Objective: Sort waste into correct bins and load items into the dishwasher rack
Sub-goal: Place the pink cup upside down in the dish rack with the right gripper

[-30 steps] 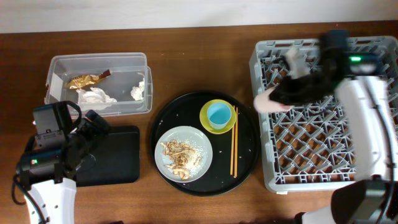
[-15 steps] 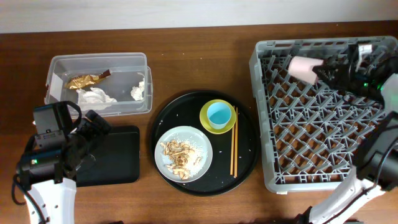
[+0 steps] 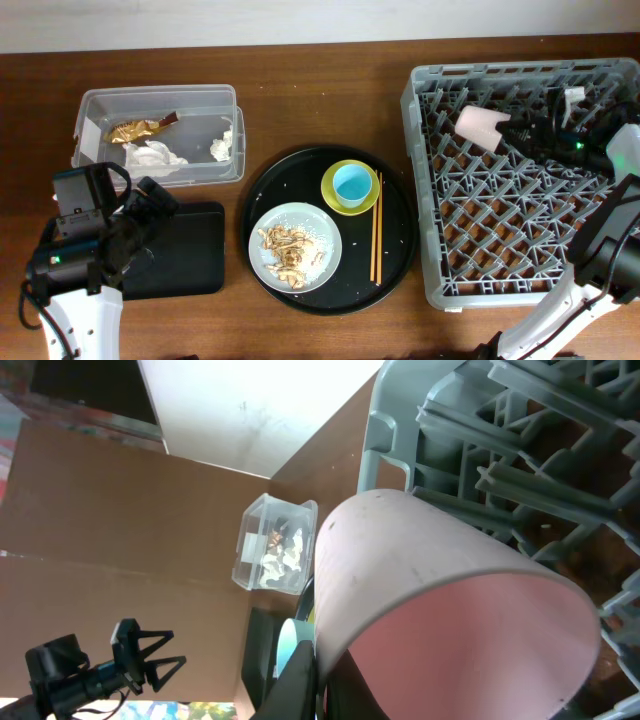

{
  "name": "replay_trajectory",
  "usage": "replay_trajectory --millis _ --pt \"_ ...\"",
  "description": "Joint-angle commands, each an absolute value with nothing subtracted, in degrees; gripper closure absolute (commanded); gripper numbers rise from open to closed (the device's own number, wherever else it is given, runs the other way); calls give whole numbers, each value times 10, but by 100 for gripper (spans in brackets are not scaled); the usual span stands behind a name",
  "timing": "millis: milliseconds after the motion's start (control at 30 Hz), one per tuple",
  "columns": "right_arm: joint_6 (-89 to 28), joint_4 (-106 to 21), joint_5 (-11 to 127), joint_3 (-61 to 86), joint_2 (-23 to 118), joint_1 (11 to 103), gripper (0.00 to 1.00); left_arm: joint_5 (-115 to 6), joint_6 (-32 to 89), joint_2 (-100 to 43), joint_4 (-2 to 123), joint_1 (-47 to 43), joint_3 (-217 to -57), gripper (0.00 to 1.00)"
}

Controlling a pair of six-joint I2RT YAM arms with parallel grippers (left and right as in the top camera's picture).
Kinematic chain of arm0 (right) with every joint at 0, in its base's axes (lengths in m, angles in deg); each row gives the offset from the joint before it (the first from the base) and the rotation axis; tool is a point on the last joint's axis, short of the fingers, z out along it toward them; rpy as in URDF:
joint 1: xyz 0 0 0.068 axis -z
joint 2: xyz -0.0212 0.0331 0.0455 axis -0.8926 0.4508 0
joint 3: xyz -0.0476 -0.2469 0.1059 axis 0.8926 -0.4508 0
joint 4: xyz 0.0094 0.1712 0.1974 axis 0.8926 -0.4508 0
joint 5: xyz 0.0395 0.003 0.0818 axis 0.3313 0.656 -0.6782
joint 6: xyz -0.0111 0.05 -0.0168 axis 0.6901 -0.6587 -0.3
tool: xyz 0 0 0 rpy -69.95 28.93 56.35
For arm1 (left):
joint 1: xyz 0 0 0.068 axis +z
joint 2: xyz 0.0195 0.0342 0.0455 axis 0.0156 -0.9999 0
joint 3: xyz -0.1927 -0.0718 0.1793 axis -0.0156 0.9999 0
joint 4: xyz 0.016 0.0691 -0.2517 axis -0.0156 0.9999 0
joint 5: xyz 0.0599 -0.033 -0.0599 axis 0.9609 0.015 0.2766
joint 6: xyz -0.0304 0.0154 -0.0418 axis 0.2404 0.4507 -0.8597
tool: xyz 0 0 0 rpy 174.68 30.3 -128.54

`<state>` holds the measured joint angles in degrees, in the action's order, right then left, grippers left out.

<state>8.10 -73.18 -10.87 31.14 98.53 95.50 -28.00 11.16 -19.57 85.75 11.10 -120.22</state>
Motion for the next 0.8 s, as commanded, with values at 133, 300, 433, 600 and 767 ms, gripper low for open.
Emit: replay_trajectory --millis 133,300,433,600,767 --pt "18 -730 4 298 990 986 96 -276 118 -190 857 112 -1202 1" --pt "7 -764 4 298 990 1009 96 -276 118 -190 857 112 -1202 1" --pt "7 -797 5 299 985 1021 92 -276 118 -190 857 112 -1202 1" --pt "-65 -799 116 299 925 1069 83 -276 118 -190 857 112 -1202 1" --pt "-154 -788 196 299 813 1088 82 -276 118 -190 857 112 -1202 1"
